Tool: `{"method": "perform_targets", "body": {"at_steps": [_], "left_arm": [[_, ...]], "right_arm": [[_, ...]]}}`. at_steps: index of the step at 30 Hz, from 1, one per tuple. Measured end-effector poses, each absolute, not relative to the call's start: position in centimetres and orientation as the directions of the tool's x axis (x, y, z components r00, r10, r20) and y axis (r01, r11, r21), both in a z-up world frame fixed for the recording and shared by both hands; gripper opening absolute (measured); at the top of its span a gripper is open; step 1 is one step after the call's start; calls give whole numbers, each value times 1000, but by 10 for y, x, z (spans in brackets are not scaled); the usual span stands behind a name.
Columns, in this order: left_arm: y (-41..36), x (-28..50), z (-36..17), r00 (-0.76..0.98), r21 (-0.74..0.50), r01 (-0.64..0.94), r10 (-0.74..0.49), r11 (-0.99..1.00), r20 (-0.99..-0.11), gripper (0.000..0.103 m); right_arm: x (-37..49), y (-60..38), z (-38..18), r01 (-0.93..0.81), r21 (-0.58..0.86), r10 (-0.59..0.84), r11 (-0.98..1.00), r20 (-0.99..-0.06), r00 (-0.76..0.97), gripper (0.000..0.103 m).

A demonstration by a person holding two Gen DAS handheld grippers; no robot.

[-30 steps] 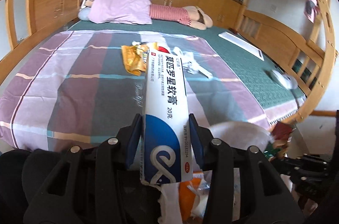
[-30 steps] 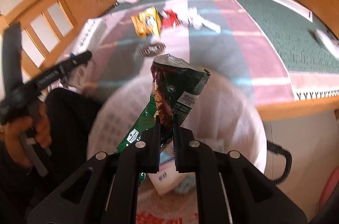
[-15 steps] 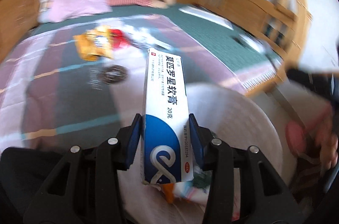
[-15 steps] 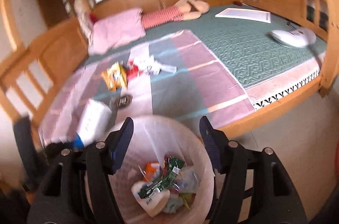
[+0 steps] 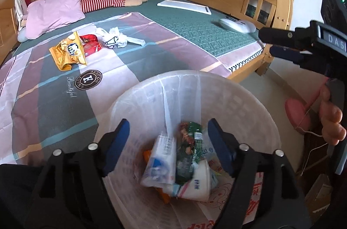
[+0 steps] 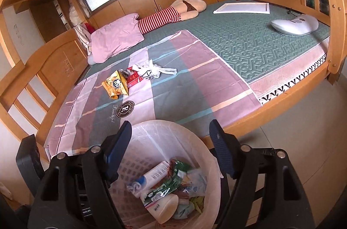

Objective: Collect trash

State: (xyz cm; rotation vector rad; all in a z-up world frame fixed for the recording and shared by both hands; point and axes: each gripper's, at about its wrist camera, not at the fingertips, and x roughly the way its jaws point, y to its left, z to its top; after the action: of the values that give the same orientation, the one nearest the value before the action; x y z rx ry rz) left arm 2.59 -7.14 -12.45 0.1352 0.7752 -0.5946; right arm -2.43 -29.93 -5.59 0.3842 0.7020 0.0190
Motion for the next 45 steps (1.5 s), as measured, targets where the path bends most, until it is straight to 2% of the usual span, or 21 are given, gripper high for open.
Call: {"method": "perform_targets", "body": {"at_steps": [2, 7, 45], "left_arm": [[-71, 26, -123, 571, -94, 545, -450, 833, -686, 84], [-65, 29, -120, 601, -95, 515, -437, 852, -669, 88], [-26, 41, -114, 698, -169, 311, -346, 935, -627, 93]], "right_arm": [[-24, -299, -57, 113, 352, 145, 929, -628, 765, 74], [-23, -297, -60, 109, 350, 149, 931, -633, 760, 75], [-13, -281, -71, 77, 350, 186, 934, -657, 731, 75]]}}
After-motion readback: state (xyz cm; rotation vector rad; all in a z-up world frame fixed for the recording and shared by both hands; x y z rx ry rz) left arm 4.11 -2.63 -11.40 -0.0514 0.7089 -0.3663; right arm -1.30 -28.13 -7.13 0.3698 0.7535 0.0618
